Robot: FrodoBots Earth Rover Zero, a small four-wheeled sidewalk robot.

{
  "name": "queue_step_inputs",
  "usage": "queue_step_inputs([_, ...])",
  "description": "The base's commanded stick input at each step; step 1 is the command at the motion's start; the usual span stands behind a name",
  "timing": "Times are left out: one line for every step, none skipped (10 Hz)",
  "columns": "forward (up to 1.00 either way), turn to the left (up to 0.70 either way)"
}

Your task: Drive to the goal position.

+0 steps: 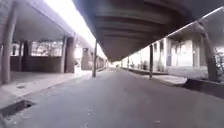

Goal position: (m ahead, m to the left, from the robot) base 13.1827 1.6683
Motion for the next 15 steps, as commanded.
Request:
queue_step_inputs([0.7, 0.0])
queue_step_inputs([0.7, 0.0])
queue_step_inputs([0.7, 0.0])
queue_step_inputs([0.7, 0.0])
queue_step_inputs([0.7, 0.0])
queue_step_inputs([0.7, 0.0])
queue_step_inputs([0.7, 0.0])
queue_step_inputs([0.7, 0.0])
queue_step_inputs([0.7, 0.0])
queue_step_inputs([0.7, 0.0])
queue_step_inputs([0.7, 0.0])
queue_step_inputs([0.7, 0.0])
queue_step_inputs([0.7, 0.0])
queue_step_inputs([0.7, 0.0])
queue_step_inputs([0.7, 0.0])
